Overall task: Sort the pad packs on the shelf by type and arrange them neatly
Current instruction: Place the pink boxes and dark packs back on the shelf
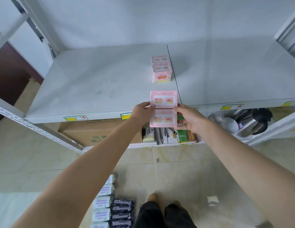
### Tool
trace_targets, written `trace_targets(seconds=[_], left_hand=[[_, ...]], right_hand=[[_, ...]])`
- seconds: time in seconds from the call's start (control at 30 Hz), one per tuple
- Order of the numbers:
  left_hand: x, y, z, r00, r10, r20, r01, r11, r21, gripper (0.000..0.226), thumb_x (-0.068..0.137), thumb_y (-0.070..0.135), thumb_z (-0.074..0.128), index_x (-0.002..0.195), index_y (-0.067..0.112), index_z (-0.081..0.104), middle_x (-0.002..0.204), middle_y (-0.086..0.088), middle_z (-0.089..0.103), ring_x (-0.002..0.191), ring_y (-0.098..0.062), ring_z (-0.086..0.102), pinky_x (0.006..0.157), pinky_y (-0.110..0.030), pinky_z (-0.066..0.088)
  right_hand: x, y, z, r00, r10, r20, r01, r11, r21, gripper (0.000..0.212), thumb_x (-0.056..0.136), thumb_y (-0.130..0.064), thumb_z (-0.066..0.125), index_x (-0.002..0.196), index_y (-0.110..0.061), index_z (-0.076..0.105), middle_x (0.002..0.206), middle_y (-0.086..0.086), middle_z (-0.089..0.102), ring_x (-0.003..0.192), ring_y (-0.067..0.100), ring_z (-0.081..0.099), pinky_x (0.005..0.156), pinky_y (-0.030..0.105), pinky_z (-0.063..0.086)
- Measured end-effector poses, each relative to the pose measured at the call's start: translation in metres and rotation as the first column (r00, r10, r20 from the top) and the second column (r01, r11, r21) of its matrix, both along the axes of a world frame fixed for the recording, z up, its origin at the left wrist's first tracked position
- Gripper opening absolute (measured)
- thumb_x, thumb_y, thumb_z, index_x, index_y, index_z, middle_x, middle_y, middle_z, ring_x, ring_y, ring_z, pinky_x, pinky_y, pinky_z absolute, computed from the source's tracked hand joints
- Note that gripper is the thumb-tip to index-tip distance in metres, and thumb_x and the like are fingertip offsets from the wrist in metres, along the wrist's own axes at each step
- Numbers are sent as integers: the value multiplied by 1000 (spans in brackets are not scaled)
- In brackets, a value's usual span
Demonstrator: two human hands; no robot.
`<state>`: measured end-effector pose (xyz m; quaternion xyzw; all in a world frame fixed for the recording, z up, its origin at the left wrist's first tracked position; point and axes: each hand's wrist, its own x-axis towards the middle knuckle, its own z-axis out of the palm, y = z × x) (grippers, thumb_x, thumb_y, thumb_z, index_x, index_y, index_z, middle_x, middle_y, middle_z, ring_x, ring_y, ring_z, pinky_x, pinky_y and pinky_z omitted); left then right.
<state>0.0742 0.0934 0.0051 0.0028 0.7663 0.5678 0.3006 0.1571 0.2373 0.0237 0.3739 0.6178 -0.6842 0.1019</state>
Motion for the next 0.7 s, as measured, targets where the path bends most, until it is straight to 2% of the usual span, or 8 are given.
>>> trace_targets(seconds=[0.17, 0.23, 0.4, 0.7], left_hand=[[-18, 12, -1, 999, -34, 12, 34, 999, 25, 35, 94, 17, 53, 128, 12, 54, 108, -7, 65, 99, -26, 63, 99, -42, 48], [-25, 18, -3, 999, -26, 34, 25, 999, 40, 35, 94, 13, 51, 129, 10, 53, 108, -8, 65, 100, -26, 63, 98, -40, 49], [-45, 31, -3, 997, -10, 83, 4, 998, 63, 36, 94, 7, 50, 131, 6, 50, 114, -9, 62, 106, -24, 61, 96, -32, 49], [-75, 54, -3, 990, -30, 135, 24, 999, 44, 34, 94, 4, 49, 127, 2, 52, 118, -12, 62, 99, -20, 61, 91, -27, 49]], right_hand=[[-19, 16, -1, 1000, 28, 5, -28, 999, 23, 21, 96, -23, 43, 114, -28, 52, 107, 1, 60, 79, 24, 62, 80, 42, 52], [-27, 23, -1, 999, 51, 12, -52, 998, 39, 26, 96, -24, 43, 121, -27, 51, 111, 0, 59, 80, 24, 62, 77, 40, 53], [-48, 41, -2, 994, 101, 39, -103, 994, 45, 32, 96, -23, 44, 127, -24, 49, 118, 3, 58, 99, 31, 62, 68, 37, 54], [-75, 71, -12, 988, 138, 62, -140, 990, 19, 23, 95, -24, 46, 117, -24, 53, 100, -2, 61, 89, 28, 65, 76, 40, 56]])
